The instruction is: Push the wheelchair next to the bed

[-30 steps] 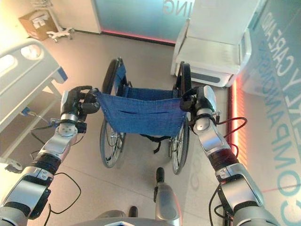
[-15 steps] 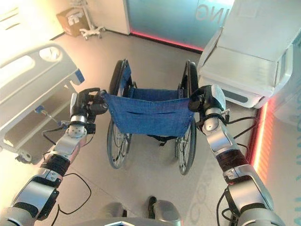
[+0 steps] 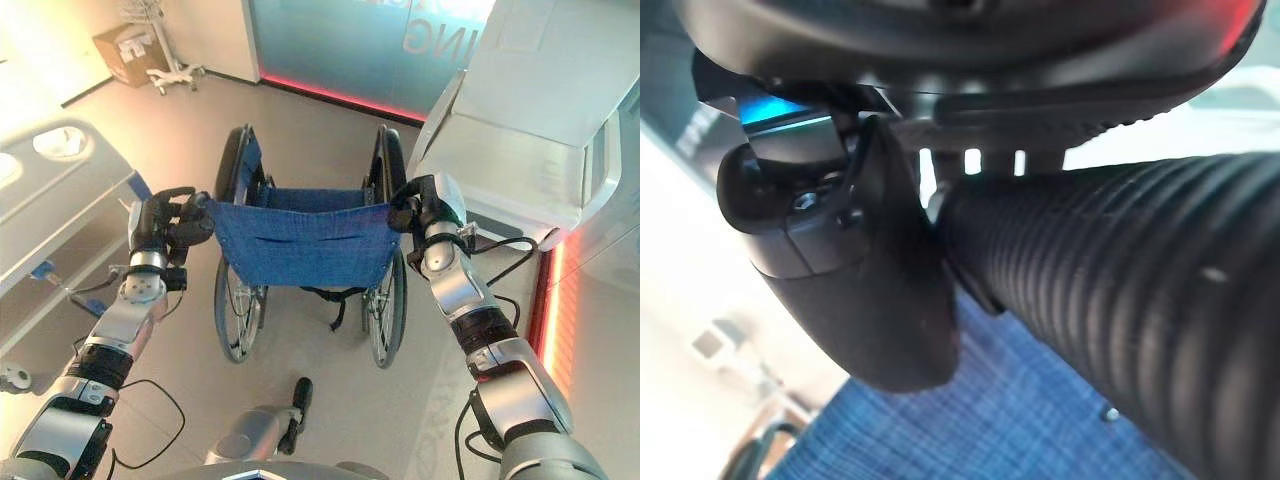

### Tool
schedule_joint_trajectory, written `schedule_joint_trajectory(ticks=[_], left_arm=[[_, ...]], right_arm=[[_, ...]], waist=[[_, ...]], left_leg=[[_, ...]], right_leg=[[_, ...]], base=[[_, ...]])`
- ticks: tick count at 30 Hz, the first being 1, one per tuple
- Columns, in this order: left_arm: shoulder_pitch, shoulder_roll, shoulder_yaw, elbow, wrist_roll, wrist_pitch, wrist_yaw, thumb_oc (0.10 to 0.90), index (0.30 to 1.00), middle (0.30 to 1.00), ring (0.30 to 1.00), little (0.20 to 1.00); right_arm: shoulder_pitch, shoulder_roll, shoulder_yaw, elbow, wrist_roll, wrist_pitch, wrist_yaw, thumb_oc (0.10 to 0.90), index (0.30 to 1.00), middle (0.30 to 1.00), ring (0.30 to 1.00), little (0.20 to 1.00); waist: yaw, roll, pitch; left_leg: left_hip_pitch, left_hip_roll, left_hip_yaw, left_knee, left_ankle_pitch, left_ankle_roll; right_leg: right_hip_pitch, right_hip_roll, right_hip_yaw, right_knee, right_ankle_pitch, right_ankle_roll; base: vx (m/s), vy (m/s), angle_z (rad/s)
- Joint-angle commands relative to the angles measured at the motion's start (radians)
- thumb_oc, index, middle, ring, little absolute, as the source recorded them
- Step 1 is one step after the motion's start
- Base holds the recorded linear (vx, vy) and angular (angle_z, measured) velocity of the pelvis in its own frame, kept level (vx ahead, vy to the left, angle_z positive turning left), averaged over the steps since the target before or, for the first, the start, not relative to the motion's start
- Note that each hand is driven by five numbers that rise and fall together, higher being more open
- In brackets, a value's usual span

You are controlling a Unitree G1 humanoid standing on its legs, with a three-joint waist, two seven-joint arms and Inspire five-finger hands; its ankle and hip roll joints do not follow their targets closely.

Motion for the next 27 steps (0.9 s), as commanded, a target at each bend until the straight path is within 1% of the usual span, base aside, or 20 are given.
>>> schedule_joint_trajectory(ticks=[1, 3, 4, 5, 6, 7, 8, 9, 10, 12, 13, 14, 15, 17, 19, 22, 23, 25, 26, 27], left_arm=[[0.039, 0.01, -0.053, -0.001, 0.033, -0.031, -0.071, 0.4, 0.3, 0.3, 0.3, 0.3], [0.05, 0.011, -0.059, -0.021, 0.039, -0.023, -0.077, 0.4, 0.3, 0.3, 0.3, 0.3], [0.052, 0.01, -0.06, -0.024, 0.04, -0.021, -0.077, 0.4, 0.3, 0.3, 0.3, 0.3], [0.064, 0.01, -0.061, -0.029, 0.041, -0.019, -0.073, 0.4, 0.3, 0.3, 0.3, 0.3], [0.066, 0.01, -0.063, -0.022, 0.04, -0.023, -0.069, 0.4, 0.3, 0.3, 0.3, 0.3], [0.066, 0.009, -0.063, -0.019, 0.039, -0.025, -0.068, 0.4, 0.3, 0.3, 0.3, 0.3], [0.058, 0.009, -0.07, -0.007, 0.04, -0.03, -0.072, 0.4, 0.3, 0.3, 0.3, 0.3], [0.04, 0.018, -0.078, 0.013, 0.029, -0.039, -0.079, 0.4, 0.3, 0.3, 0.3, 0.3], [0.035, 0.02, -0.08, 0.018, 0.026, -0.042, -0.08, 0.4, 0.3, 0.3, 0.3, 0.3], [0.01, 0.024, -0.089, 0.033, 0.013, -0.047, -0.078, 0.4, 0.3, 0.3, 0.3, 0.3], [0.006, 0.023, -0.09, 0.036, 0.012, -0.047, -0.078, 0.4, 0.3, 0.3, 0.3, 0.3], [-0.009, 0.019, -0.094, 0.041, 0.01, -0.044, -0.069, 0.4, 0.3, 0.3, 0.3, 0.3], [-0.014, 0.013, -0.095, 0.036, 0.009, -0.036, -0.063, 0.4, 0.3, 0.3, 0.3, 0.3], [-0.019, 0.009, -0.086, 0.025, 0.006, -0.021, -0.06, 0.4, 0.3, 0.3, 0.3, 0.3], [-0.031, 0.004, -0.081, 0.028, 0.008, -0.016, -0.072, 0.4, 0.3, 0.3, 0.3, 0.3], [-0.033, -0.018, -0.084, 0.035, -0.035, 0.011, -0.048, 0.4, 0.3, 0.3, 0.3, 0.3], [-0.02, -0.023, -0.081, 0.027, -0.041, 0.02, -0.036, 0.4, 0.3, 0.3, 0.3, 0.3], [0.01, -0.033, -0.071, 0.011, -0.045, 0.018, -0.015, 0.4, 0.3, 0.3, 0.3, 0.3], [0.015, -0.036, -0.069, 0.004, -0.045, 0.02, -0.013, 0.4, 0.3, 0.3, 0.3, 0.3], [0.017, -0.038, -0.069, 0.002, -0.044, 0.02, -0.012, 0.4, 0.3, 0.3, 0.3, 0.3]], right_arm=[[0.094, -0.033, 0.009, 0.051, -0.071, -0.003, 0.037, 0.4, 0.3, 0.3, 0.3, 0.3], [0.127, -0.034, -0.009, 0.042, -0.082, -0.015, 0.027, 0.4, 0.3, 0.3, 0.3, 0.3], [0.132, -0.035, -0.012, 0.039, -0.086, -0.018, 0.027, 0.4, 0.3, 0.3, 0.3, 0.3], [0.143, -0.035, -0.012, 0.026, -0.098, -0.022, 0.031, 0.4, 0.3, 0.3, 0.3, 0.3], [0.137, -0.035, -0.002, 0.022, -0.097, -0.02, 0.032, 0.4, 0.3, 0.3, 0.3, 0.3], [0.133, -0.035, 0.003, 0.022, -0.095, -0.018, 0.03, 0.4, 0.3, 0.3, 0.3, 0.3], [0.116, -0.038, 0.018, 0.026, -0.083, -0.009, 0.018, 0.4, 0.3, 0.3, 0.3, 0.3], [0.095, -0.038, 0.036, 0.037, -0.066, 0.0, 0.002, 0.4, 0.3, 0.3, 0.3, 0.3], [0.087, -0.038, 0.039, 0.042, -0.062, 0.004, -0.001, 0.4, 0.3, 0.3, 0.3, 0.3], [0.062, -0.043, 0.046, 0.051, -0.052, 0.016, -0.002, 0.4, 0.3, 0.3, 0.3, 0.3], [0.058, -0.045, 0.045, 0.05, -0.052, 0.018, -0.001, 0.4, 0.3, 0.3, 0.3, 0.3], [0.047, -0.049, 0.043, 0.044, -0.058, 0.028, 0.005, 0.4, 0.3, 0.3, 0.3, 0.3], [0.041, -0.051, 0.039, 0.033, -0.066, 0.041, 0.01, 0.4, 0.3, 0.3, 0.3, 0.3], [0.027, -0.051, 0.036, 0.019, -0.085, 0.061, 0.015, 0.4, 0.3, 0.3, 0.3, 0.3], [0.004, -0.066, 0.033, 0.02, -0.088, 0.077, 0.021, 0.4, 0.3, 0.3, 0.3, 0.3], [-0.001, -0.072, 0.031, 0.02, -0.103, 0.08, 0.044, 0.4, 0.3, 0.3, 0.3, 0.3], [0.006, -0.075, 0.03, 0.013, -0.122, 0.066, 0.051, 0.4, 0.3, 0.3, 0.3, 0.3], [0.019, -0.091, 0.036, 0.022, -0.138, 0.02, 0.059, 0.4, 0.3, 0.3, 0.3, 0.3], [0.02, -0.098, 0.037, 0.029, -0.144, 0.009, 0.055, 0.4, 0.3, 0.3, 0.3, 0.3], [0.02, -0.099, 0.039, 0.032, -0.144, 0.005, 0.054, 0.4, 0.3, 0.3, 0.3, 0.3]], waist=[[0.02, -0.008, -0.039], [0.01, -0.009, -0.046], [0.009, -0.005, -0.05], [0.0, 0.003, -0.047], [-0.009, 0.011, -0.037], [-0.012, 0.016, -0.036], [-0.025, 0.02, -0.024], [-0.039, 0.007, -0.004], [-0.044, 0.002, 0.001], [-0.063, -0.021, 0.014], [-0.067, -0.021, 0.016], [-0.079, -0.026, 0.019], [-0.085, -0.03, 0.018], [-0.086, -0.042, 0.018], [-0.088, -0.059, 0.012], [-0.087, -0.064, -0.001], [-0.085, -0.067, -0.003], [-0.085, -0.063, -0.014], [-0.086, -0.061, -0.023], [-0.086, -0.06, -0.025]], left_leg=[[-0.061, -0.022, -0.027, 0.101, -0.115, -0.079], [-0.022, -0.044, -0.047, 0.082, -0.124, -0.06], [-0.02, -0.042, -0.05, 0.079, -0.123, -0.059], [0.013, -0.033, -0.046, 0.08, -0.137, -0.058], [0.045, -0.024, -0.047, 0.076, -0.144, -0.06], [0.054, -0.017, -0.048, 0.074, -0.145, -0.061], [0.085, -0.011, -0.058, 0.075, -0.16, -0.06], [0.108, -0.02, -0.066, 0.09, -0.193, -0.057], [0.114, -0.023, -0.069, 0.094, -0.205, -0.058], [0.139, -0.041, -0.104, 0.102, -0.245, -0.059], [0.145, -0.041, -0.114, 0.105, -0.255, -0.06], [0.16, -0.048, -0.142, 0.11, -0.278, -0.06], [0.166, -0.051, -0.159, 0.12, -0.296, -0.059], [0.157, -0.054, -0.173, 0.173, -0.338, -0.058], [0.141, -0.05, -0.187, 0.233, -0.374, -0.06], [0.17, 0.0, -0.204, 0.288, -0.426, -0.087], [0.189, 0.031, -0.187, 0.306, -0.424, -0.102], [0.236, 0.096, -0.169, 0.314, -0.366, -0.131], [0.245, 0.117, -0.163, 0.317, -0.329, -0.14], [0.245, 0.124, -0.163, 0.321, -0.318, -0.144]], right_leg=[[-0.072, -0.213, -0.118, 0.287, 0.177, 0.113], [-0.14, -0.22, -0.097, 0.424, 0.261, 0.126], [-0.155, -0.215, -0.094, 0.431, 0.274, 0.125], [-0.217, -0.253, -0.109, 0.412, 0.31, 0.12], [-0.266, -0.265, -0.119, 0.377, 0.298, 0.113], [-0.285, -0.264, -0.122, 0.355, 0.304, 0.11], [-0.355, -0.27, -0.123, 0.279, 0.321, 0.103], [-0.397, -0.291, -0.122, 0.179, 0.373, 0.113], [-0.408, -0.296, -0.12, 0.145, 0.392, 0.118], [-0.446, -0.309, -0.096, -0.024, 0.442, 0.14], [-0.445, -0.308, -0.093, -0.06, 0.448, 0.143], [-0.452, -0.308, -0.073, -0.163, 0.464, 0.155], [-0.449, -0.306, -0.052, -0.207, 0.47, 0.161], [-0.451, -0.309, -0.035, -0.18, 0.475, 0.163], [-0.452, -0.293, -0.013, -0.129, 0.452, 0.165], [-0.469, -0.271, -0.041, 0.007, 0.369, 0.152], [-0.464, -0.273, -0.067, 0.029, 0.35, 0.142], [-0.433, -0.263, -0.105, 0.024, 0.326, 0.119], [-0.422, -0.249, -0.113, 0.02, 0.307, 0.105], [-0.416, -0.244, -0.118, 0.018, 0.302, 0.1]], base=[[0.33, 0.153, -0.39], [0.36, 0.14, -0.23], [0.43, 0.074, 0.24], [0.41, -0.003, 0.33], [0.41, -0.032, 0.15], [0.34, -0.116, 0.1], [0.41, -0.207, 0.19], [0.42, -0.236, 0.33], [0.42, -0.256, 0.47], [0.38, -0.238, 0.54], [0.44, -0.279, 0.53], [0.45, -0.295, 0.57], [0.51, -0.353, 0.52], [0.41, -0.375, 0.46], [0.36, -0.409, 0.4], [0.39, -0.363, 0.52], [0.45, -0.369, 0.79], [0.43, -0.363, 0.8], [0.27, -0.242, 0.55], [0.26, -0.295, 0.35]])
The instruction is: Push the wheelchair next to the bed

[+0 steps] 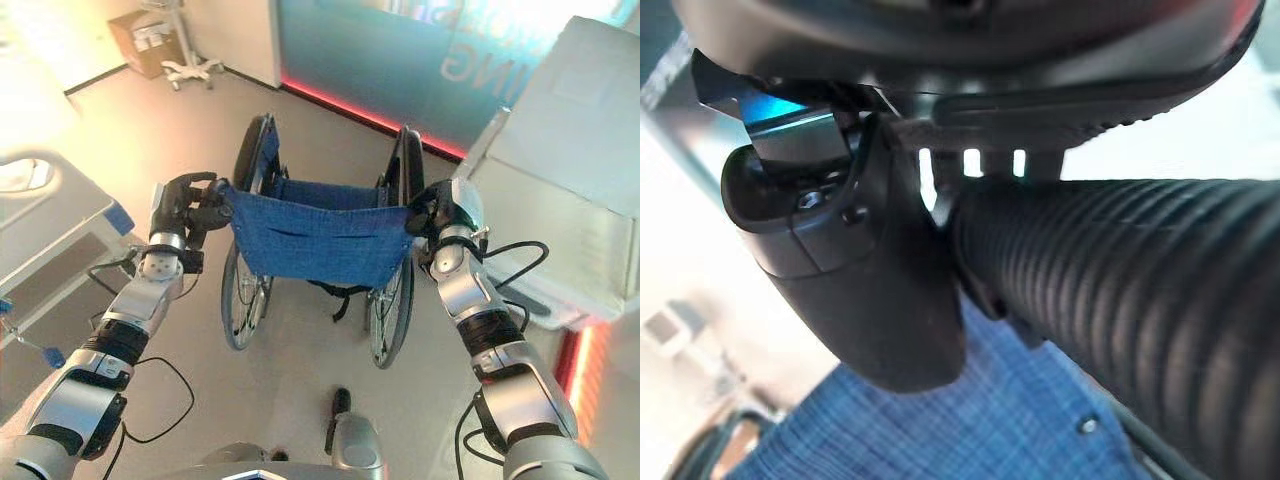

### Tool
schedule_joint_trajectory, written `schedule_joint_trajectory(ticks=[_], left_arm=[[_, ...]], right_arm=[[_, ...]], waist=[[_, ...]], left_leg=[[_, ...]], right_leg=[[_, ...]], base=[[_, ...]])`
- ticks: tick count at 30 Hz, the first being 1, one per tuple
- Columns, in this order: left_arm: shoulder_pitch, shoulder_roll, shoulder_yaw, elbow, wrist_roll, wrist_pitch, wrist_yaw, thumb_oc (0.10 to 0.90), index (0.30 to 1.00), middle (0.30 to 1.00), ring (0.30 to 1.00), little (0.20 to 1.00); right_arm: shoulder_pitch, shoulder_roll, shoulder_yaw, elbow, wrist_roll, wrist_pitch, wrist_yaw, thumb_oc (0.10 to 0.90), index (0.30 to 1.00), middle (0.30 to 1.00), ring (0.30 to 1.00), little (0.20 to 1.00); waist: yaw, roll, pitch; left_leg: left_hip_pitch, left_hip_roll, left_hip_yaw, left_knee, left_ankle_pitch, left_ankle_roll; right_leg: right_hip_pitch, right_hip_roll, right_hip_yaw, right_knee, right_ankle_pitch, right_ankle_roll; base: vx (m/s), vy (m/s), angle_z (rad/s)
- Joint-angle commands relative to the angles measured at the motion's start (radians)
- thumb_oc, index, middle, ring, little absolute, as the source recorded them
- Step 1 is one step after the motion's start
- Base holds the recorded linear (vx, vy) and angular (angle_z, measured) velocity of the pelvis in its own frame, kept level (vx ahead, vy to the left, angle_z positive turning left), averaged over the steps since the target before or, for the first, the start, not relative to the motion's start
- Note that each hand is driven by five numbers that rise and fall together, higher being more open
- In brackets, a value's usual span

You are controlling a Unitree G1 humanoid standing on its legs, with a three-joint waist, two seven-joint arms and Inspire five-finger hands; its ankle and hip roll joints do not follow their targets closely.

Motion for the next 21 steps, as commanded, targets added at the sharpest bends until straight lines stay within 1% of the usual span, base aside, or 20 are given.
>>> schedule_joint_trajectory(ticks=[1, 2, 3, 4, 5, 6, 7, 8, 9, 10, 12, 13, 14, 15, 16, 17, 18, 19, 20, 21], left_arm=[[0.12, 0.009, -0.016, -0.055, -0.044, -0.01, -0.009, 0.4, 0.3, 0.3, 0.3, 0.3], [0.122, 0.007, -0.017, -0.056, -0.045, -0.01, -0.007, 0.4, 0.3, 0.3, 0.3, 0.3], [0.132, -0.004, -0.02, -0.056, -0.046, -0.009, -0.009, 0.4, 0.3, 0.3, 0.3, 0.3], [0.138, -0.009, -0.022, -0.056, -0.043, -0.012, -0.014, 0.4, 0.3, 0.3, 0.3, 0.3], [0.147, -0.017, -0.026, -0.057, -0.041, -0.017, -0.019, 0.4, 0.3, 0.3, 0.3, 0.3], [0.153, -0.024, -0.028, -0.058, -0.033, -0.022, -0.024, 0.4, 0.3, 0.3, 0.3, 0.3], [0.159, -0.029, -0.031, -0.06, -0.028, -0.029, -0.02, 0.4, 0.3, 0.3, 0.3, 0.3], [0.161, -0.033, -0.031, -0.06, -0.023, -0.034, -0.02, 0.4, 0.3, 0.3, 0.3, 0.3], [0.166, -0.035, -0.028, -0.066, -0.023, -0.038, -0.022, 0.4, 0.3, 0.3, 0.3, 0.3], [0.167, -0.037, -0.026, -0.073, -0.021, -0.039, -0.026, 0.4, 0.3, 0.3, 0.3, 0.3], [0.171, -0.042, -0.028, -0.082, -0.006, -0.04, -0.027, 0.4, 0.3, 0.3, 0.3, 0.3], [0.175, -0.044, -0.029, -0.088, 0.004, -0.041, -0.026, 0.4, 0.3, 0.3, 0.3, 0.3], [0.176, -0.044, -0.028, -0.089, 0.007, -0.041, -0.027, 0.4, 0.3, 0.3, 0.3, 0.3], [0.18, -0.041, -0.024, -0.094, 0.015, -0.043, -0.033, 0.4, 0.3, 0.3, 0.3, 0.3], [0.182, -0.04, -0.022, -0.096, 0.018, -0.044, -0.037, 0.4, 0.3, 0.3, 0.3, 0.3], [0.191, -0.033, -0.014, -0.101, 0.021, -0.045, -0.048, 0.4, 0.3, 0.3, 0.3, 0.3], [0.199, -0.023, -0.007, -0.11, 0.02, -0.046, -0.056, 0.4, 0.3, 0.3, 0.3, 0.3], [0.204, -0.014, -0.001, -0.111, 0.022, -0.053, -0.062, 0.4, 0.3, 0.3, 0.3, 0.3], [0.21, -0.011, 0.006, -0.101, 0.022, -0.057, -0.054, 0.4, 0.3, 0.3, 0.3, 0.3], [0.214, -0.007, 0.008, -0.095, 0.012, -0.058, -0.045, 0.4, 0.3, 0.3, 0.3, 0.3]], right_arm=[[-0.024, -0.051, 0.078, 0.078, -0.093, -0.059, 0.046, 0.4, 0.3, 0.3, 0.3, 0.3], [-0.024, -0.053, 0.08, 0.081, -0.093, -0.062, 0.045, 0.4, 0.3, 0.3, 0.3, 0.3], [-0.022, -0.059, 0.083, 0.096, -0.097, -0.07, 0.044, 0.4, 0.3, 0.3, 0.3, 0.3], [-0.021, -0.062, 0.085, 0.102, -0.097, -0.073, 0.044, 0.4, 0.3, 0.3, 0.3, 0.3], [-0.02, -0.065, 0.086, 0.11, -0.097, -0.073, 0.042, 0.4, 0.3, 0.3, 0.3, 0.3], [-0.021, -0.068, 0.089, 0.117, -0.094, -0.077, 0.04, 0.4, 0.3, 0.3, 0.3, 0.3], [-0.027, -0.066, 0.095, 0.127, -0.095, -0.082, 0.036, 0.4, 0.3, 0.3, 0.3, 0.3], [-0.033, -0.063, 0.098, 0.132, -0.095, -0.079, 0.03, 0.4, 0.3, 0.3, 0.3, 0.3], [-0.042, -0.059, 0.101, 0.139, -0.096, -0.071, 0.027, 0.4, 0.3, 0.3, 0.3, 0.3], [-0.054, -0.051, 0.104, 0.148, -0.103, -0.061, 0.026, 0.4, 0.3, 0.3, 0.3, 0.3], [-0.061, -0.039, 0.109, 0.153, -0.11, -0.051, 0.018, 0.4, 0.3, 0.3, 0.3, 0.3], [-0.065, -0.036, 0.112, 0.157, -0.109, -0.049, 0.017, 0.4, 0.3, 0.3, 0.3, 0.3], [-0.067, -0.035, 0.113, 0.158, -0.108, -0.05, 0.018, 0.4, 0.3, 0.3, 0.3, 0.3], [-0.078, -0.032, 0.116, 0.168, -0.105, -0.052, 0.019, 0.4, 0.3, 0.3, 0.3, 0.3], [-0.083, -0.032, 0.117, 0.17, -0.104, -0.052, 0.02, 0.4, 0.3, 0.3, 0.3, 0.3], [-0.093, -0.033, 0.118, 0.18, -0.106, -0.058, 0.032, 0.4, 0.3, 0.3, 0.3, 0.3], [-0.107, -0.035, 0.123, 0.182, -0.114, -0.066, 0.05, 0.4, 0.3, 0.3, 0.3, 0.3], [-0.122, -0.037, 0.131, 0.187, -0.117, -0.076, 0.056, 0.4, 0.3, 0.3, 0.3, 0.3], [-0.136, -0.031, 0.138, 0.2, -0.103, -0.086, 0.062, 0.4, 0.3, 0.3, 0.3, 0.3], [-0.138, -0.02, 0.135, 0.206, -0.106, -0.092, 0.077, 0.4, 0.3, 0.3, 0.3, 0.3]], waist=[[0.09, -0.027, -0.04], [0.091, -0.027, -0.042], [0.101, -0.033, -0.041], [0.107, -0.037, -0.036], [0.12, -0.044, -0.023], [0.132, -0.04, -0.008], [0.142, -0.033, 0.003], [0.145, -0.031, 0.005], [0.153, -0.024, 0.013], [0.161, -0.013, 0.021], [0.173, 0.004, 0.029], [0.182, 0.014, 0.034], [0.185, 0.016, 0.036], [0.199, 0.029, 0.036], [0.204, 0.033, 0.034], [0.219, 0.043, 0.024], [0.239, 0.051, 0.015], [0.254, 0.054, 0.009], [0.264, 0.052, 0.003], [0.268, 0.046, -0.001]], left_leg=[[-0.056, 0.135, 0.069, 0.165, 0.134, -0.046], [-0.062, 0.138, 0.07, 0.175, 0.141, -0.048], [-0.104, 0.155, 0.093, 0.258, 0.187, -0.053], [-0.14, 0.157, 0.103, 0.299, 0.205, -0.054], [-0.2, 0.158, 0.117, 0.332, 0.219, -0.049], [-0.226, 0.126, 0.117, 0.309, 0.19, -0.037], [-0.233, 0.101, 0.116, 0.28, 0.179, -0.034], [-0.24, 0.085, 0.123, 0.233, 0.188, -0.035], [-0.246, 0.07, 0.138, 0.169, 0.201, -0.043], [-0.266, 0.043, 0.161, 0.097, 0.224, -0.056], [-0.319, 0.008, 0.189, 0.034, 0.271, -0.072], [-0.351, -0.009, 0.202, -0.008, 0.304, -0.081], [-0.356, -0.013, 0.207, -0.021, 0.311, -0.082], [-0.379, -0.027, 0.233, -0.085, 0.343, -0.082], [-0.384, -0.031, 0.241, -0.106, 0.352, -0.082], [-0.394, -0.043, 0.253, -0.154, 0.379, -0.08], [-0.404, -0.054, 0.249, -0.189, 0.406, -0.077], [-0.405, -0.056, 0.239, -0.202, 0.41, -0.072], [-0.392, -0.058, 0.235, -0.178, 0.374, -0.049], [-0.385, -0.062, 0.231, -0.16, 0.352, -0.041]], right_leg=[[0.01, -0.019, 0.01, -0.012, -0.012, 0.026], [0.015, -0.017, 0.006, -0.015, -0.017, 0.022], [0.055, -0.01, -0.021, -0.025, -0.04, -0.001], [0.079, -0.007, -0.032, -0.033, -0.047, -0.01], [0.117, -0.004, -0.041, -0.049, -0.053, -0.02], [0.146, 0.005, -0.042, -0.06, -0.057, -0.019], [0.165, 0.018, -0.038, -0.064, -0.066, -0.021], [0.176, 0.026, -0.043, -0.073, -0.069, -0.021], [0.201, 0.038, -0.05, -0.086, -0.077, -0.021], [0.229, 0.056, -0.055, -0.108, -0.082, -0.021], [0.262, 0.083, -0.049, -0.144, -0.083, -0.022], [0.28, 0.1, -0.04, -0.166, -0.079, -0.023], [0.285, 0.104, -0.037, -0.171, -0.079, -0.023], [0.302, 0.124, -0.032, -0.179, -0.084, -0.024], [0.307, 0.131, -0.031, -0.179, -0.088, -0.024], [0.326, 0.148, -0.029, -0.175, -0.104, -0.025], [0.345, 0.163, -0.025, -0.165, -0.127, -0.028], [0.352, 0.169, -0.023, -0.149, -0.147, -0.033], [0.348, 0.166, -0.026, -0.112, -0.181, -0.037], [0.353, 0.157, -0.026, -0.079, -0.204, -0.029]], base=[[0.21, -0.254, 0.25], [0.34, -0.409, 0.23], [0.25, -0.319, 0.18], [0.34, -0.418, 0.36], [0.3, -0.318, 0.44], [0.31, -0.27, 0.44], [0.24, -0.153, 0.32], [0.23, -0.109, 0.17], [0.25, -0.102, 0.15], [0.28, -0.113, 0.13], [0.25, -0.108, 0.14], [0.21, -0.085, 0.07], [0.31, -0.088, -0.05], [0.27, -0.056, -0.16], [0.39, -0.07, -0.23], [0.4, -0.051, -0.17], [0.46, -0.036, -0.13], [0.43, 0.004, -0.3], [0.35, 0.029, -0.44], [0.37, 0.031, -0.61]])
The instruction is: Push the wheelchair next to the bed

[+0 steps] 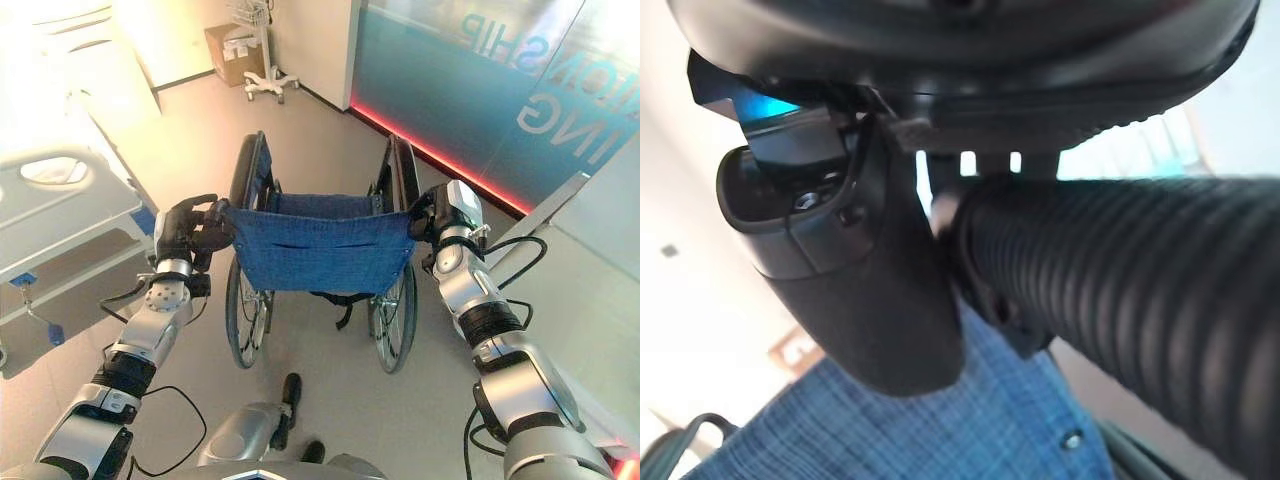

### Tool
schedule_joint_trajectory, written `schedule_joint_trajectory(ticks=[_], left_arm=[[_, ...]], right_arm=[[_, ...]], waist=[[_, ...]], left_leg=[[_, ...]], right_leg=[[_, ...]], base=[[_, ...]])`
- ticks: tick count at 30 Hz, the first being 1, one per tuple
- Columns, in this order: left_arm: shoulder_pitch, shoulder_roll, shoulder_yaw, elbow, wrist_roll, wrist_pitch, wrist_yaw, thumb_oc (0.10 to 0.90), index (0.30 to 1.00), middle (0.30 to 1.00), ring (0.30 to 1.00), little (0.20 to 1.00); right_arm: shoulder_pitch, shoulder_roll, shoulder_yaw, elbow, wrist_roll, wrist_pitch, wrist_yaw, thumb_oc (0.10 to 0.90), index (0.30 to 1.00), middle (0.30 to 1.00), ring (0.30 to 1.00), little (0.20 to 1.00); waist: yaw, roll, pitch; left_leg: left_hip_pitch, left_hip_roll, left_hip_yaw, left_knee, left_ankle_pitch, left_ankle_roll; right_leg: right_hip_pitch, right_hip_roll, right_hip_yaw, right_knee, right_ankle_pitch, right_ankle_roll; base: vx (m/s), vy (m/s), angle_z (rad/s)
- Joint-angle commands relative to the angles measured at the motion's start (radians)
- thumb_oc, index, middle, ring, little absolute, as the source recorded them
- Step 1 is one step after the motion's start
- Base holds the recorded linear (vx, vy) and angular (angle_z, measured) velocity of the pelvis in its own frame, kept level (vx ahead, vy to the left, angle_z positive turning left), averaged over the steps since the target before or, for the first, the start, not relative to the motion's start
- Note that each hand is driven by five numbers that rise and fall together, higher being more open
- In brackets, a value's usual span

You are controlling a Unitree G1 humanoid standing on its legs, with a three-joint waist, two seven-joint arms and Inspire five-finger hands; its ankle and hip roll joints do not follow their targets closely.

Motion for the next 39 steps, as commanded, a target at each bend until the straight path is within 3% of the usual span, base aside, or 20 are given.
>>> schedule_joint_trajectory(ticks=[1, 4, 6, 7, 8, 9, 11, 12, 15, 16, 18, 22, 23, 25, 26, 28, 33, 35, 37, 39], left_arm=[[0.076, 0.054, -0.05, 0.016, 0.002, -0.037, -0.066, 0.4, 0.3, 0.3, 0.3, 0.3], [0.095, 0.065, -0.041, 0.008, 0.056, -0.026, -0.07, 0.4, 0.3, 0.3, 0.3, 0.3], [0.094, 0.073, -0.049, 0.009, 0.086, -0.019, -0.075, 0.4, 0.3, 0.3, 0.3, 0.3], [0.095, 0.079, -0.053, 0.007, 0.091, -0.009, -0.081, 0.4, 0.3, 0.3, 0.3, 0.3], [0.095, 0.082, -0.055, 0.007, 0.086, -0.007, -0.082, 0.4, 0.3, 0.3, 0.3, 0.3], [0.09, 0.083, -0.063, 0.016, 0.065, -0.008, -0.078, 0.4, 0.3, 0.3, 0.3, 0.3], [0.07, 0.088, -0.079, 0.037, 0.048, -0.018, -0.078, 0.4, 0.3, 0.3, 0.3, 0.3], [0.042, 0.088, -0.098, 0.061, 0.034, -0.023, -0.08, 0.4, 0.3, 0.3, 0.3, 0.3], [0.01, 0.091, -0.121, 0.088, 0.021, -0.035, -0.085, 0.4, 0.3, 0.3, 0.3, 0.3], [-0.016, 0.09, -0.134, 0.104, 0.009, -0.041, -0.096, 0.4, 0.3, 0.3, 0.3, 0.3], [-0.027, 0.086, -0.139, 0.101, 0.007, -0.043, -0.096, 0.4, 0.3, 0.3, 0.3, 0.3], [-0.05, 0.076, -0.142, 0.089, 0.02, -0.035, -0.087, 0.4, 0.3, 0.3, 0.3, 0.3], [-0.051, 0.073, -0.133, 0.08, 0.034, -0.019, -0.091, 0.4, 0.3, 0.3, 0.3, 0.3], [-0.041, 0.068, -0.125, 0.066, -0.01, 0.007, -0.096, 0.4, 0.3, 0.3, 0.3, 0.3], [-0.026, 0.051, -0.118, 0.063, -0.009, 0.013, -0.096, 0.4, 0.3, 0.3, 0.3, 0.3], [-0.016, 0.041, -0.121, 0.071, -0.017, 0.002, -0.087, 0.4, 0.3, 0.3, 0.3, 0.3], [-0.033, 0.016, -0.128, 0.081, -0.017, -0.011, -0.095, 0.4, 0.3, 0.3, 0.3, 0.3], [-0.04, 0.0, -0.14, 0.089, -0.013, -0.009, -0.09, 0.4, 0.3, 0.3, 0.3, 0.3], [-0.029, -0.016, -0.142, 0.089, 0.005, -0.014, -0.073, 0.4, 0.3, 0.3, 0.3, 0.3], [-0.022, -0.022, -0.139, 0.085, -0.003, -0.018, -0.061, 0.4, 0.3, 0.3, 0.3, 0.3]], right_arm=[[-0.026, -0.004, 0.042, 0.029, -0.094, -0.036, 0.079, 0.4, 0.3, 0.3, 0.3, 0.3], [0.014, 0.005, 0.025, 0.041, -0.062, -0.077, 0.069, 0.4, 0.3, 0.3, 0.3, 0.3], [0.039, 0.012, 0.003, 0.047, -0.053, -0.095, 0.062, 0.4, 0.3, 0.3, 0.3, 0.3], [0.065, 0.013, -0.014, 0.037, -0.045, -0.104, 0.056, 0.4, 0.3, 0.3, 0.3, 0.3], [0.075, 0.013, -0.02, 0.032, -0.047, -0.108, 0.053, 0.4, 0.3, 0.3, 0.3, 0.3], [0.094, 0.012, -0.027, 0.022, -0.061, -0.122, 0.051, 0.4, 0.3, 0.3, 0.3, 0.3], [0.089, 0.015, -0.021, 0.032, -0.054, -0.134, 0.033, 0.4, 0.3, 0.3, 0.3, 0.3], [0.075, 0.016, -0.015, 0.053, -0.042, -0.146, 0.013, 0.4, 0.3, 0.3, 0.3, 0.3], [0.056, 0.016, -0.008, 0.082, -0.022, -0.155, -0.013, 0.4, 0.3, 0.3, 0.3, 0.3], [0.041, 0.008, -0.003, 0.091, -0.013, -0.151, -0.027, 0.4, 0.3, 0.3, 0.3, 0.3], [0.031, 0.001, 0.001, 0.066, -0.017, -0.128, -0.031, 0.4, 0.3, 0.3, 0.3, 0.3], [-0.002, -0.01, 0.009, 0.016, -0.025, -0.078, -0.027, 0.4, 0.3, 0.3, 0.3, 0.3], [-0.012, -0.021, 0.01, -0.001, -0.011, -0.053, -0.021, 0.4, 0.3, 0.3, 0.3, 0.3], [-0.007, -0.021, 0.013, -0.053, -0.02, -0.01, 0.011, 0.4, 0.3, 0.3, 0.3, 0.3], [0.008, -0.043, 0.015, -0.078, -0.044, -0.009, 0.037, 0.4, 0.3, 0.3, 0.3, 0.3], [0.035, -0.062, 0.006, -0.067, -0.066, -0.049, 0.064, 0.4, 0.3, 0.3, 0.3, 0.3], [0.066, -0.074, 0.012, -0.045, -0.078, -0.073, 0.035, 0.4, 0.3, 0.3, 0.3, 0.3], [0.087, -0.071, 0.005, -0.037, -0.085, -0.083, 0.027, 0.4, 0.3, 0.3, 0.3, 0.3], [0.084, -0.064, 0.01, -0.018, -0.099, -0.099, 0.027, 0.4, 0.3, 0.3, 0.3, 0.3], [0.071, -0.058, 0.011, -0.003, -0.117, -0.109, 0.027, 0.4, 0.3, 0.3, 0.3, 0.3]], waist=[[0.085, -0.009, -0.021], [0.098, -0.035, -0.051], [0.1, -0.047, -0.066], [0.093, -0.045, -0.079], [0.088, -0.046, -0.078], [0.073, -0.031, -0.083], [0.056, -0.015, -0.069], [0.04, -0.005, -0.056], [0.019, -0.013, -0.036], [-0.007, -0.03, -0.018], [-0.022, -0.036, -0.006], [-0.04, -0.061, 0.003], [-0.037, -0.076, -0.004], [-0.047, -0.087, -0.005], [-0.064, -0.087, -0.009], [-0.083, -0.082, -0.015], [-0.115, -0.078, -0.017], [-0.119, -0.079, -0.012], [-0.097, -0.075, 0.002], [-0.085, -0.066, 0.012]], left_leg=[[0.013, -0.035, -0.006, 0.039, 0.065, 0.084], [0.059, -0.014, 0.03, 0.022, 0.034, 0.131], [0.081, -0.028, 0.021, 0.006, 0.033, 0.147], [0.102, -0.03, 0.007, -0.004, 0.029, 0.155], [0.113, -0.034, 0.0, -0.004, 0.024, 0.157], [0.13, -0.022, -0.016, 0.004, 0.013, 0.156], [0.151, -0.008, -0.035, 0.026, -0.005, 0.15], [0.168, 0.001, -0.066, 0.044, -0.022, 0.144], [0.191, 0.002, -0.098, 0.058, -0.056, 0.14], [0.219, -0.01, -0.145, 0.073, -0.108, 0.14], [0.237, -0.008, -0.194, 0.082, -0.149, 0.138], [0.214, 0.003, -0.232, 0.124, -0.183, 0.127], [0.186, 0.022, -0.228, 0.174, -0.195, 0.119], [0.184, 0.051, -0.227, 0.217, -0.205, 0.106], [0.223, 0.108, -0.206, 0.217, -0.199, 0.079], [0.261, 0.167, -0.186, 0.222, -0.144, 0.051], [0.242, 0.224, -0.113, 0.313, -0.069, 0.045], [0.209, 0.218, -0.081, 0.35, -0.052, 0.043], [0.179, 0.13, -0.096, 0.321, -0.082, 0.056], [0.166, 0.087, -0.072, 0.268, -0.084, 0.056]], right_leg=[[-0.021, -0.083, 0.081, 0.248, -0.1, 0.114], [-0.011, -0.135, 0.039, 0.423, -0.044, 0.165], [-0.011, -0.163, 0.031, 0.518, 0.003, 0.197], [-0.042, -0.179, 0.043, 0.573, 0.073, 0.22], [-0.058, -0.197, 0.047, 0.585, 0.089, 0.225], [-0.11, -0.231, 0.053, 0.567, 0.118, 0.224], [-0.169, -0.254, 0.062, 0.506, 0.098, 0.213], [-0.225, -0.267, 0.073, 0.413, 0.107, 0.199], [-0.283, -0.302, 0.096, 0.303, 0.17, 0.205], [-0.346, -0.343, 0.155, 0.186, 0.266, 0.235], [-0.373, -0.362, 0.206, 0.097, 0.305, 0.252], [-0.382, -0.349, 0.25, 0.095, 0.305, 0.263], [-0.378, -0.33, 0.225, 0.148, 0.242, 0.263], [-0.389, -0.318, 0.21, 0.203, 0.204, 0.255], [-0.386, -0.313, 0.184, 0.233, 0.17, 0.232], [-0.356, -0.298, 0.153, 0.231, 0.15, 0.201], [-0.318, -0.263, 0.106, 0.236, 0.104, 0.148], [-0.272, -0.238, 0.081, 0.216, 0.085, 0.128], [-0.217, -0.205, 0.093, 0.176, 0.081, 0.128], [-0.185, -0.189, 0.088, 0.142, 0.084, 0.132]], base=[[0.31, 0.01, -0.5], [0.45, 0.051, -0.5], [0.38, 0.061, 0.03], [0.32, 0.044, 0.16], [0.36, 0.007, 0.05], [0.29, -0.072, 0.03], [0.27, -0.192, 0.35], [0.2, -0.255, 0.64], [0.25, -0.333, 0.83], [0.35, -0.392, 0.43], [0.42, -0.509, 0.69], [0.25, -0.498, 0.7], [0.22, -0.454, 0.64], [0.33, -0.463, 0.88], [0.37, -0.357, 0.92], [0.34, -0.34, 0.76], [0.2, -0.34, 0.69], [0.24, -0.357, 0.66], [0.22, -0.188, 0.52], [0.18, -0.098, 0.01]])
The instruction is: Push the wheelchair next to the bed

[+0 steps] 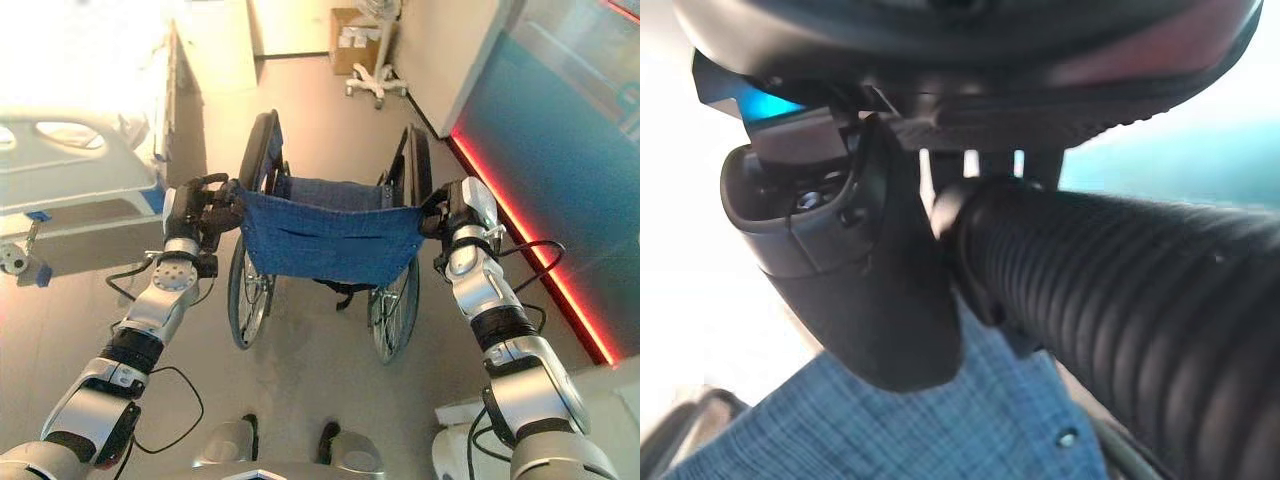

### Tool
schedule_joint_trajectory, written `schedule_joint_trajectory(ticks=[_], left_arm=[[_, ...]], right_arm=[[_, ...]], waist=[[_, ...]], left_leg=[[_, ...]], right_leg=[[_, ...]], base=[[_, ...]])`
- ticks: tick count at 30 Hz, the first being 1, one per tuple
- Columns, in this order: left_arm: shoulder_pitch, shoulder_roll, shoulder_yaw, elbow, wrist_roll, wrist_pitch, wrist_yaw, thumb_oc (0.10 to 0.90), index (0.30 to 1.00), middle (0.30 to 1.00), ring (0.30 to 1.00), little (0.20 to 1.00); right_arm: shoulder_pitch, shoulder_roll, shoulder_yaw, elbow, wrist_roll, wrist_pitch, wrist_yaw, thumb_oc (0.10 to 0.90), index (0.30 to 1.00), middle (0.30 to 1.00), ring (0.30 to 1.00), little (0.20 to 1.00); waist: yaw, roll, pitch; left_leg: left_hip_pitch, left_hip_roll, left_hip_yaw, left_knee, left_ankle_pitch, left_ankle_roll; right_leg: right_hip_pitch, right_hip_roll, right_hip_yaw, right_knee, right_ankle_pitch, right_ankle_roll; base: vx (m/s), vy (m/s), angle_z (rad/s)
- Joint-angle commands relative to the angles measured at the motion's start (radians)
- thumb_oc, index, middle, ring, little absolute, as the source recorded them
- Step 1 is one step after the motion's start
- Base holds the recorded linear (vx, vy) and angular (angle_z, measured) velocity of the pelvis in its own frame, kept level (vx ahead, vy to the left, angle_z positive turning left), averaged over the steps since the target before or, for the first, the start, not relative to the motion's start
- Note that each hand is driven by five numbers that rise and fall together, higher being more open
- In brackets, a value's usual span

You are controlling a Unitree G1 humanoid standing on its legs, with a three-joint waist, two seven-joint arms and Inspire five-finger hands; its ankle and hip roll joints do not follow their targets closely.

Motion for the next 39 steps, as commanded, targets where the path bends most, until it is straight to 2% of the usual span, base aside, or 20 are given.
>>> schedule_joint_trajectory(ticks=[1, 4, 5, 6, 10, 14, 17, 18, 19, 20, 21, 23, 25, 26, 28, 30, 32, 35, 38, 39], left_arm=[[0.074, -0.027, -0.068, -0.009, -0.015, -0.004, -0.044, 0.4, 0.3, 0.3, 0.3, 0.3], [0.082, -0.026, -0.059, -0.019, -0.015, -0.003, -0.043, 0.4, 0.3, 0.3, 0.3, 0.3], [0.096, -0.014, -0.044, -0.034, -0.006, -0.001, -0.054, 0.4, 0.3, 0.3, 0.3, 0.3], [0.102, -0.008, -0.038, -0.041, -0.001, -0.001, -0.061, 0.4, 0.3, 0.3, 0.3, 0.3], [0.125, 0.016, -0.025, -0.074, 0.011, 0.001, -0.074, 0.4, 0.3, 0.3, 0.3, 0.3], [0.138, 0.043, -0.007, -0.068, 0.023, 0.002, -0.072, 0.4, 0.3, 0.3, 0.3, 0.3], [0.156, 0.063, 0.005, -0.084, 0.059, 0.018, -0.079, 0.4, 0.3, 0.3, 0.3, 0.3], [0.161, 0.066, 0.007, -0.091, 0.074, 0.027, -0.085, 0.4, 0.3, 0.3, 0.3, 0.3], [0.169, 0.071, 0.002, -0.1, 0.103, 0.033, -0.087, 0.4, 0.3, 0.3, 0.3, 0.3], [0.17, 0.072, 0.001, -0.101, 0.106, 0.033, -0.086, 0.4, 0.3, 0.3, 0.3, 0.3], [0.176, 0.075, -0.006, -0.097, 0.104, 0.03, -0.086, 0.4, 0.3, 0.3, 0.3, 0.3], [0.172, 0.075, -0.013, -0.085, 0.088, 0.021, -0.084, 0.4, 0.3, 0.3, 0.3, 0.3], [0.13, 0.088, -0.041, -0.048, 0.062, 0.021, -0.085, 0.4, 0.3, 0.3, 0.3, 0.3], [0.101, 0.092, -0.055, -0.027, 0.052, 0.018, -0.091, 0.4, 0.3, 0.3, 0.3, 0.3], [0.088, 0.093, -0.062, -0.017, 0.046, 0.015, -0.096, 0.4, 0.3, 0.3, 0.3, 0.3], [0.056, 0.082, -0.09, 0.001, 0.034, 0.011, -0.108, 0.4, 0.3, 0.3, 0.3, 0.3], [0.054, 0.074, -0.091, -0.006, 0.041, 0.022, -0.106, 0.4, 0.3, 0.3, 0.3, 0.3], [0.06, 0.066, -0.089, -0.014, 0.049, 0.031, -0.094, 0.4, 0.3, 0.3, 0.3, 0.3], [0.065, 0.066, -0.074, -0.043, 0.08, 0.041, -0.102, 0.4, 0.3, 0.3, 0.3, 0.3], [0.065, 0.067, -0.073, -0.045, 0.085, 0.043, -0.098, 0.4, 0.3, 0.3, 0.3, 0.3]], right_arm=[[-0.025, -0.042, 0.076, 0.011, -0.122, -0.04, 0.04, 0.4, 0.3, 0.3, 0.3, 0.3], [-0.047, -0.042, 0.078, 0.01, -0.131, -0.031, 0.05, 0.4, 0.3, 0.3, 0.3, 0.3], [-0.049, -0.048, 0.076, 0.001, -0.133, -0.026, 0.061, 0.4, 0.3, 0.3, 0.3, 0.3], [-0.052, -0.05, 0.076, 0.003, -0.133, -0.026, 0.067, 0.4, 0.3, 0.3, 0.3, 0.3], [-0.076, -0.051, 0.081, 0.032, -0.121, -0.032, 0.089, 0.4, 0.3, 0.3, 0.3, 0.3], [-0.086, -0.014, 0.087, 0.065, -0.107, -0.049, 0.121, 0.4, 0.3, 0.3, 0.3, 0.3], [-0.063, 0.005, 0.085, 0.077, -0.08, -0.082, 0.112, 0.4, 0.3, 0.3, 0.3, 0.3], [-0.05, 0.011, 0.077, 0.077, -0.085, -0.094, 0.109, 0.4, 0.3, 0.3, 0.3, 0.3], [-0.026, 0.016, 0.064, 0.069, -0.094, -0.108, 0.105, 0.4, 0.3, 0.3, 0.3, 0.3], [-0.023, 0.016, 0.063, 0.068, -0.094, -0.109, 0.104, 0.4, 0.3, 0.3, 0.3, 0.3], [0.002, 0.011, 0.046, 0.051, -0.103, -0.117, 0.11, 0.4, 0.3, 0.3, 0.3, 0.3], [0.012, 0.01, 0.04, 0.044, -0.115, -0.128, 0.111, 0.4, 0.3, 0.3, 0.3, 0.3], [-0.002, 0.023, 0.047, 0.074, -0.102, -0.135, 0.089, 0.4, 0.3, 0.3, 0.3, 0.3], [-0.012, 0.025, 0.052, 0.093, -0.082, -0.141, 0.071, 0.4, 0.3, 0.3, 0.3, 0.3], [-0.015, 0.025, 0.053, 0.101, -0.074, -0.142, 0.064, 0.4, 0.3, 0.3, 0.3, 0.3], [-0.016, 0.019, 0.048, 0.112, -0.051, -0.126, 0.051, 0.4, 0.3, 0.3, 0.3, 0.3], [-0.016, 0.018, 0.046, 0.092, -0.048, -0.106, 0.055, 0.4, 0.3, 0.3, 0.3, 0.3], [-0.019, 0.022, 0.045, 0.051, -0.049, -0.07, 0.065, 0.4, 0.3, 0.3, 0.3, 0.3], [-0.04, 0.02, 0.051, 0.017, -0.04, -0.029, 0.071, 0.4, 0.3, 0.3, 0.3, 0.3], [-0.042, 0.018, 0.052, 0.017, -0.04, -0.035, 0.073, 0.4, 0.3, 0.3, 0.3, 0.3]], waist=[[0.021, 0.031, 0.023], [0.051, 0.058, 0.032], [0.071, 0.074, 0.032], [0.08, 0.078, 0.033], [0.116, 0.092, 0.024], [0.151, 0.058, 0.012], [0.18, 0.028, -0.011], [0.186, 0.023, -0.023], [0.188, 0.019, -0.038], [0.188, 0.019, -0.04], [0.171, 0.035, -0.047], [0.157, 0.05, -0.044], [0.133, 0.074, -0.021], [0.119, 0.078, -0.008], [0.11, 0.075, 0.0], [0.071, 0.057, 0.021], [0.059, 0.048, 0.024], [0.053, 0.037, 0.029], [0.052, 0.0, 0.037], [0.05, -0.002, 0.036]], left_leg=[[-0.003, -0.095, 0.055, -0.066, -0.016, 0.029], [-0.075, -0.147, 0.104, -0.173, 0.048, 0.019], [-0.1, -0.156, 0.146, -0.249, 0.113, 0.014], [-0.103, -0.158, 0.162, -0.277, 0.138, 0.013], [-0.102, -0.171, 0.187, -0.363, 0.192, 0.024], [-0.088, -0.164, 0.184, -0.291, 0.124, 0.064], [-0.079, -0.148, 0.211, -0.284, 0.09, 0.106], [-0.072, -0.148, 0.213, -0.292, 0.085, 0.119], [-0.055, -0.152, 0.216, -0.303, 0.078, 0.137], [-0.053, -0.152, 0.216, -0.304, 0.076, 0.138], [-0.026, -0.153, 0.185, -0.304, 0.063, 0.149], [-0.008, -0.152, 0.156, -0.296, 0.055, 0.146], [0.03, -0.128, 0.108, -0.271, 0.037, 0.127], [0.054, -0.117, 0.081, -0.269, 0.023, 0.12], [0.067, -0.117, 0.068, -0.267, 0.011, 0.119], [0.105, -0.133, -0.01, -0.257, -0.049, 0.121], [0.119, -0.134, -0.042, -0.248, -0.075, 0.117], [0.119, -0.131, -0.062, -0.22, -0.101, 0.113], [0.072, -0.116, -0.102, -0.118, -0.151, 0.098], [0.066, -0.113, -0.105, -0.11, -0.155, 0.096]], right_leg=[[0.051, 0.021, 0.016, -0.148, 0.136, 0.038], [0.096, 0.074, 0.019, -0.165, 0.116, 0.034], [0.123, 0.109, 0.021, -0.17, 0.104, 0.03], [0.134, 0.121, 0.022, -0.17, 0.097, 0.027], [0.169, 0.172, 0.031, -0.142, 0.047, 0.011], [0.185, 0.151, -0.008, -0.038, -0.03, 0.014], [0.214, 0.112, -0.046, 0.083, -0.023, 0.04], [0.225, 0.093, -0.065, 0.144, 0.001, 0.059], [0.214, 0.047, -0.09, 0.247, 0.067, 0.106], [0.21, 0.042, -0.091, 0.255, 0.073, 0.111], [0.146, -0.005, -0.07, 0.37, 0.149, 0.136], [0.102, -0.035, -0.06, 0.349, 0.158, 0.134], [0.016, -0.085, -0.048, 0.21, 0.16, 0.118], [-0.037, -0.108, -0.032, 0.145, 0.205, 0.118], [-0.053, -0.12, -0.022, 0.109, 0.228, 0.123], [-0.126, -0.175, 0.078, -0.095, 0.343, 0.159], [-0.146, -0.188, 0.102, -0.191, 0.368, 0.174], [-0.146, -0.188, 0.115, -0.219, 0.377, 0.178], [-0.147, -0.164, 0.158, -0.134, 0.343, 0.176], [-0.148, -0.16, 0.158, -0.132, 0.337, 0.177]], base=[[0.21, -0.1, -0.05], [0.32, -0.127, 0.02], [0.39, -0.135, -0.13], [0.33, -0.115, -0.19], [0.38, -0.089, -0.34], [0.36, -0.073, -0.21], [0.34, -0.035, -0.25], [0.34, 0.086, -0.47], [0.29, 0.093, -0.46], [0.36, 0.163, -0.41], [0.25, 0.107, -0.13], [0.27, 0.019, 0.17], [0.32, -0.265, 0.26], [0.27, -0.344, 0.06], [0.2, -0.251, 0.25], [0.46, -0.457, 0.98], [0.43, -0.409, 1.06], [0.28, -0.333, 0.6], [0.27, -0.527, 0.45], [0.34, -0.656, 0.8]])
